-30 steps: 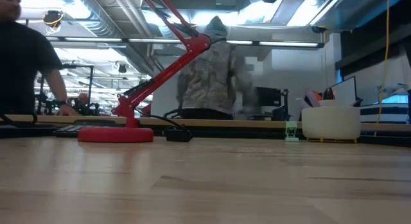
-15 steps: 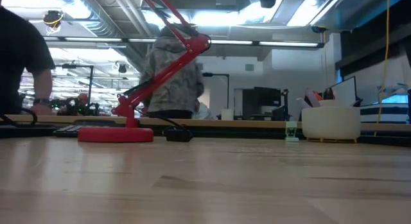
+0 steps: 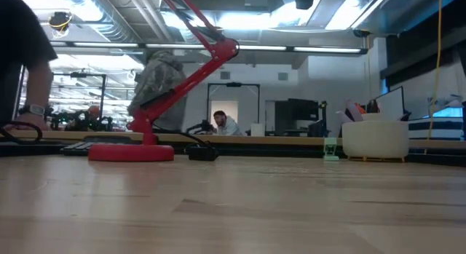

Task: Screw lightbulb
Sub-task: Insert the white lightbulb into the red desk lamp

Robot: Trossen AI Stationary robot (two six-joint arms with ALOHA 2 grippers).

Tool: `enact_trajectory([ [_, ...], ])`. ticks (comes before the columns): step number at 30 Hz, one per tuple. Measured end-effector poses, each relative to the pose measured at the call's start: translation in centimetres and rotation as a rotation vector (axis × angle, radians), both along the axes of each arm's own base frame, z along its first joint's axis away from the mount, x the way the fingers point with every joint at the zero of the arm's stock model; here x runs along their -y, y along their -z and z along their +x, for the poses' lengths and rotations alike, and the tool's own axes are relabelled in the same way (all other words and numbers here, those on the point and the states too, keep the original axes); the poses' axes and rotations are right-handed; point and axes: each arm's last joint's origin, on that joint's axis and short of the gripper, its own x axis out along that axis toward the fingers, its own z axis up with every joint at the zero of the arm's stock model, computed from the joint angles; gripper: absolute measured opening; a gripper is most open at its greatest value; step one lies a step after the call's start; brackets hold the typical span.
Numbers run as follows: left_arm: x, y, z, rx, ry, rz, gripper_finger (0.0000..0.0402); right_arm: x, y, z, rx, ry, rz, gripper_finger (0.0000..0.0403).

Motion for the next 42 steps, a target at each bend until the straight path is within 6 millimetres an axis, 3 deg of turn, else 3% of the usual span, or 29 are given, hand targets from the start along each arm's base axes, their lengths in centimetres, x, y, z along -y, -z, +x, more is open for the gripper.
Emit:
enact_trajectory([
  [5, -0.1, 0.3, 0.0, -0.029, -0.004, 0.008, 0.0137, 0.6, -0.6, -1.2, -0.160, -0.011, -0.057, 0.0219],
  [9, 0.0, 0.8, 0.0, -0.080, -0.002, 0.008, 0.0136, 1.7, -2.9, -3.3, -0.240, -0.029, -0.023, 0.0251],
  [13, 0.0, 1.0, 0.0, -0.104, 0.000, 0.004, 0.0140, 2.6, -3.7, -5.3, -0.354, -0.029, -0.048, 0.0280],
  [16, -0.1, 2.2, -0.1, -0.216, 0.008, 0.015, 0.0136, 3.4, -5.0, -6.9, -0.379, -0.044, -0.012, 0.0294],
  [19, -0.3, 3.5, -0.1, -0.445, 0.047, 0.011, 0.0133, 4.1, -5.8, -7.5, -0.377, -0.053, 0.023, 0.0303],
  [24, -0.6, 2.5, 0.4, -0.710, 0.073, 0.058, 0.0132, 4.3, -5.0, -6.3, -0.392, -0.083, 0.015, 0.0320],
  [29, -1.0, 1.1, 1.0, -0.728, 0.155, 0.027, 0.0132, 4.8, -2.9, -3.6, -0.424, -0.101, -0.006, 0.0337],
  [36, -1.3, 1.0, 1.2, -0.730, 0.154, 0.021, 0.0131, 4.4, -2.7, 0.2, -0.440, -0.176, -0.041, 0.0339],
  [42, -1.7, 1.3, 1.1, -0.769, 0.149, 0.007, 0.0131, 4.2, -2.4, 2.1, -0.536, -0.170, -0.059, 0.0340],
])
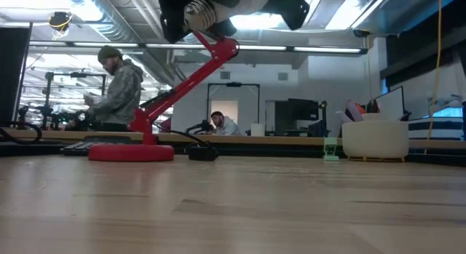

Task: Screw lightbulb
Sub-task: Insert the white lightbulb into the red desk lamp

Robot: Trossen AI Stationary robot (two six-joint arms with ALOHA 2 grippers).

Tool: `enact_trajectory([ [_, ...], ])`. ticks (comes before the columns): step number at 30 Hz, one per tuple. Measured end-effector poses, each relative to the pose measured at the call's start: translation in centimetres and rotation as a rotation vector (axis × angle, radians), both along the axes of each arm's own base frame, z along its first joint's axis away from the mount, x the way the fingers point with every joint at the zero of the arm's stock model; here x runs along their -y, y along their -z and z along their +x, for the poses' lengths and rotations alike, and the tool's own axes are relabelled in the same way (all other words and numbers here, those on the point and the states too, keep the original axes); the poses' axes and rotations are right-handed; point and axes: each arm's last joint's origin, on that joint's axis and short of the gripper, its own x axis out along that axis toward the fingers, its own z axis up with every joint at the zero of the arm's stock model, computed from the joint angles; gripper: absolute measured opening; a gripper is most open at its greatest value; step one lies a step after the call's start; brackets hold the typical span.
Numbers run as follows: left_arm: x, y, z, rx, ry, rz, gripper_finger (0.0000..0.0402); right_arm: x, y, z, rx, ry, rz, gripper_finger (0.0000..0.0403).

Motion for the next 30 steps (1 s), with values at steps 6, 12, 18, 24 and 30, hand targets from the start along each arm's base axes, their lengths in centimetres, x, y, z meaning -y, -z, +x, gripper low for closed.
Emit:
enact_trajectory([
  [6, 0.0, 0.0, 0.0, 0.000, -0.003, -0.001, 0.0131, 0.1, 0.7, 1.5, -0.033, 0.011, 0.025, 0.0340],
  [12, 0.0, 0.1, 0.0, -0.011, 0.000, -0.001, 0.0131, -0.1, 1.4, 2.1, -0.058, 0.021, 0.037, 0.0340],
  [18, 0.0, 0.1, -0.1, -0.021, 0.016, -0.011, 0.0131, -0.1, 1.2, 2.2, -0.044, 0.025, 0.011, 0.0328],
  [24, 0.0, 0.2, -0.1, -0.028, 0.017, -0.010, 0.0144, -0.1, 1.1, 2.2, -0.039, 0.020, 0.009, 0.0262],
  [30, 0.0, 0.1, -0.1, -0.024, 0.019, -0.008, 0.0172, -0.1, 1.1, 2.2, -0.041, 0.018, 0.008, 0.0250],
])
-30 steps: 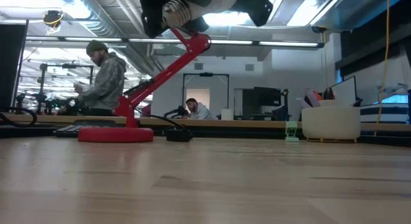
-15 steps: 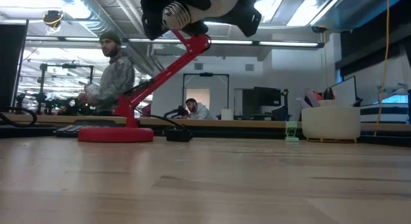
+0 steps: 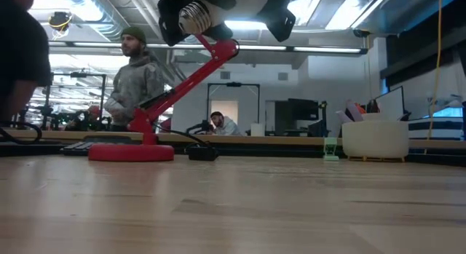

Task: Screw lightbulb
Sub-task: Insert the white lightbulb into the red desk lamp

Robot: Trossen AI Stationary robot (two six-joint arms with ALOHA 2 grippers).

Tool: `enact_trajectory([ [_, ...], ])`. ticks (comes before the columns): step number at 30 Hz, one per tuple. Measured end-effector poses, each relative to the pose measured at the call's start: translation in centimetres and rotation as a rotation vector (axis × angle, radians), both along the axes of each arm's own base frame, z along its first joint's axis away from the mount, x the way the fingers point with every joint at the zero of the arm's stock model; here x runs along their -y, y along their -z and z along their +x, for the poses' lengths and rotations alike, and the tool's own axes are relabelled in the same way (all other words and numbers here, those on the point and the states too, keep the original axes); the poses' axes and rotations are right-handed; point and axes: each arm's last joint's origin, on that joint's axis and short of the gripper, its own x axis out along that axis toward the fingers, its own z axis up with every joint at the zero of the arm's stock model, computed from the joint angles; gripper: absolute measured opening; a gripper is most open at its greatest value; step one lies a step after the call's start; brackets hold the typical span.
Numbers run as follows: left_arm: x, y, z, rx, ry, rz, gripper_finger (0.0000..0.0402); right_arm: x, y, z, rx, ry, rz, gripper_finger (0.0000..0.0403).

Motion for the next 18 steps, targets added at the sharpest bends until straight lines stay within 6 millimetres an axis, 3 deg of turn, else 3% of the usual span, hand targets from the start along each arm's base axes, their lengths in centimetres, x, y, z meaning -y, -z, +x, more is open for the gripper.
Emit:
enact_trajectory([
  [6, -0.2, 0.1, -0.3, -0.032, -0.018, -0.006, 0.0190, 0.0, -0.1, -0.2, -0.004, -0.020, -0.010, 0.0258],
  [12, -0.4, -0.1, -1.0, -0.083, -0.028, 0.007, 0.0231, 0.5, -2.1, -1.5, 0.011, -0.023, -0.014, 0.0250],
  [18, -1.3, -2.4, -2.9, -0.072, -0.058, 0.037, 0.0244, 1.2, -4.4, -3.6, -0.005, -0.018, -0.025, 0.0252],
])
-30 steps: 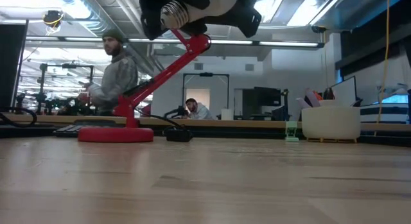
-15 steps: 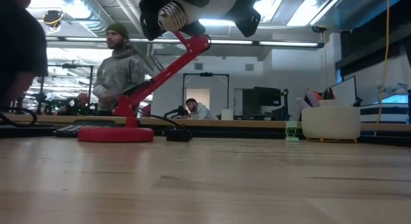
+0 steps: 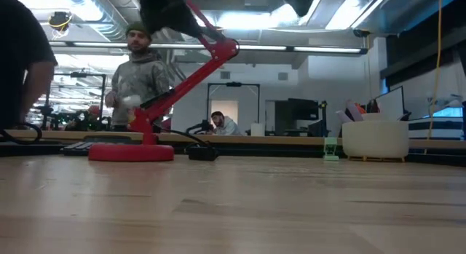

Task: Screw lightbulb
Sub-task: Insert the white lightbulb into the red desk lamp

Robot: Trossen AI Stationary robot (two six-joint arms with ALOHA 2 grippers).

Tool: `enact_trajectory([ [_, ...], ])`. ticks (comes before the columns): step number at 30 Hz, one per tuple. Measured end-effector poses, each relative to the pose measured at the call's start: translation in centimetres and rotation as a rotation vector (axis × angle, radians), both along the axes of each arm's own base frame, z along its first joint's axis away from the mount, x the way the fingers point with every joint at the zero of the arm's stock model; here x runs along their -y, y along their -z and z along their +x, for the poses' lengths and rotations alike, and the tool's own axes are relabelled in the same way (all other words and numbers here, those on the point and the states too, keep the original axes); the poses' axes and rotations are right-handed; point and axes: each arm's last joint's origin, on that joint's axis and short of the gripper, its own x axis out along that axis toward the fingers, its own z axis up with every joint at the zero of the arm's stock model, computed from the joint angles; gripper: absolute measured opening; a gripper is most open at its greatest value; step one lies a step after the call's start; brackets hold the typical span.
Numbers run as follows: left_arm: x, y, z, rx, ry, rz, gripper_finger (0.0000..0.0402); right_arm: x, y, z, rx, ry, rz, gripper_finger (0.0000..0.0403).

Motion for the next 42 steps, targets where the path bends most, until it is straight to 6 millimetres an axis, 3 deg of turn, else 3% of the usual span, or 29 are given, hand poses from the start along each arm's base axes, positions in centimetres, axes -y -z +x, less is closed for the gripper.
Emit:
enact_trajectory([
  [6, -2.0, -1.9, -4.0, -0.105, -0.190, 0.075, 0.0232, 1.0, -2.5, -2.7, -0.002, 0.024, -0.016, 0.0253],
  [10, -3.2, -1.8, -6.8, -0.228, -0.383, 0.138, 0.0228, 1.8, -3.7, -4.5, -0.008, 0.056, -0.050, 0.0255],
  [15, -4.2, 1.3, -9.5, -0.352, -0.559, 0.157, 0.0227, 2.5, -4.6, -6.1, -0.012, 0.091, -0.095, 0.0256],
  [22, -5.7, 5.6, -12.2, -0.297, -0.636, 0.118, 0.0217, 2.7, -4.3, -6.1, -0.029, 0.075, -0.178, 0.0256],
  [25, -6.7, 5.7, -13.0, -0.215, -0.591, 0.082, 0.0214, 3.3, -4.2, -5.9, -0.034, 0.090, -0.190, 0.0256],
  [29, -8.7, 3.8, -14.0, -0.044, -0.535, 0.061, 0.0214, 4.2, -4.1, -5.7, -0.035, 0.108, -0.211, 0.0256],
  [34, -11.1, 2.4, -14.8, 0.070, -0.476, 0.187, 0.0214, 5.4, -4.1, -5.4, -0.035, 0.097, -0.229, 0.0257],
  [37, -12.5, 2.5, -14.4, 0.087, -0.451, 0.253, 0.0214, 6.1, -4.1, -5.2, -0.036, 0.087, -0.230, 0.0257],
  [42, -15.4, 4.5, -13.8, 0.044, -0.470, 0.289, 0.0214, 7.0, -4.1, -5.1, -0.037, 0.084, -0.234, 0.0257],
])
